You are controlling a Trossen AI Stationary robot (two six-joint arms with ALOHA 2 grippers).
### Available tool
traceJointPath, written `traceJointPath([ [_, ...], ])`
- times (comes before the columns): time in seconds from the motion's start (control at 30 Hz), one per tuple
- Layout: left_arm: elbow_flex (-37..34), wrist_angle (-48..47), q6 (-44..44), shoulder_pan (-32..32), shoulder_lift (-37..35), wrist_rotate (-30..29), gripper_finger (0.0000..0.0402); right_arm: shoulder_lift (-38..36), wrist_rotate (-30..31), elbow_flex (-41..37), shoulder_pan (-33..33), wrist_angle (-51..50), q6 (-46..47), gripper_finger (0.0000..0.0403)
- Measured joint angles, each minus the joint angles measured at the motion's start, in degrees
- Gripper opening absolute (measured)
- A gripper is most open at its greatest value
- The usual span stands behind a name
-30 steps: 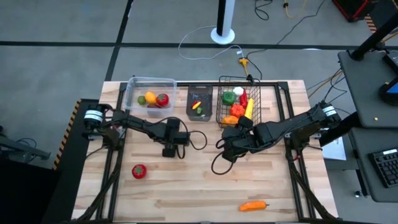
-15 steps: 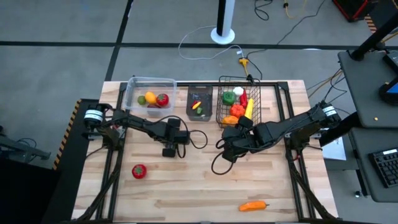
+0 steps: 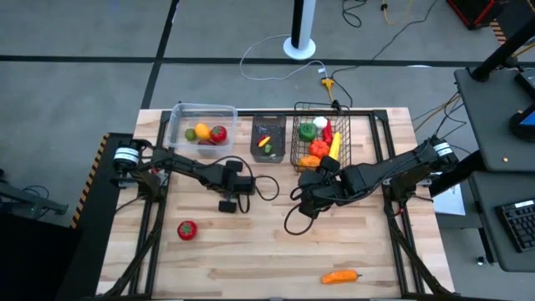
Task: Sort produce into baskets
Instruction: Put the yellow corn into the black bin
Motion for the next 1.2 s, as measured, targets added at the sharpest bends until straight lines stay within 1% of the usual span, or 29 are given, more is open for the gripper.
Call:
traceJointPath([
  [0.17, -0.09, -0.13, -2.08, -1.16, -0.78, 0.49, 0.0009, 0.00, -0.04, -0.04, 0.00, 0.00, 0.00, 0.0224],
  [0.5, 3.48, -1.19, -8.38, -7.42, -2.30, 1.61, 0.0002, 0.01, -0.08, -0.04, 0.09, 0.00, 0.29, 0.0224],
  [0.57, 4.22, -2.59, -13.56, -8.06, -2.61, -0.34, 0.0003, 0.01, -0.08, -0.04, 0.31, 0.00, 0.45, 0.0224],
  [0.6, 4.48, -4.33, -17.72, -8.20, -2.73, -1.98, 0.0005, 0.01, -0.09, -0.04, 0.50, 0.01, 0.47, 0.0224],
  [0.67, 5.25, -8.89, -28.93, -8.19, -2.84, -5.77, 0.0008, 0.02, -0.09, -0.04, 0.92, 0.08, 0.49, 0.0224],
  [0.77, 6.22, -16.00, -45.60, -8.07, -3.16, -8.76, 0.0015, 0.02, -0.09, -0.04, 1.31, 0.40, 0.46, 0.0224],
  [0.83, 6.27, -18.16, -53.86, -8.12, -3.17, -10.38, 0.0019, 0.02, -0.07, -0.04, 1.44, 0.84, 0.42, 0.0224],
  [0.87, 6.22, -18.57, -56.60, -8.18, -3.17, -10.91, 0.0022, 0.02, -0.07, -0.04, 1.42, 0.90, 0.26, 0.0224],
  [0.97, 6.21, -18.01, -59.27, -8.28, -3.17, -11.34, 0.0030, 0.02, -0.07, -0.04, 1.42, 0.94, -0.02, 0.0224],
  [1.1, 7.03, -17.59, -59.26, -9.14, -3.17, -11.89, 0.0034, 0.02, -0.11, -0.04, 1.50, 0.94, -0.03, 0.0224],
  [1.2, 8.02, -17.59, -58.01, -10.45, -3.17, -13.87, 0.0033, 0.02, -0.19, -0.04, 1.83, 0.94, 0.00, 0.0224],
])
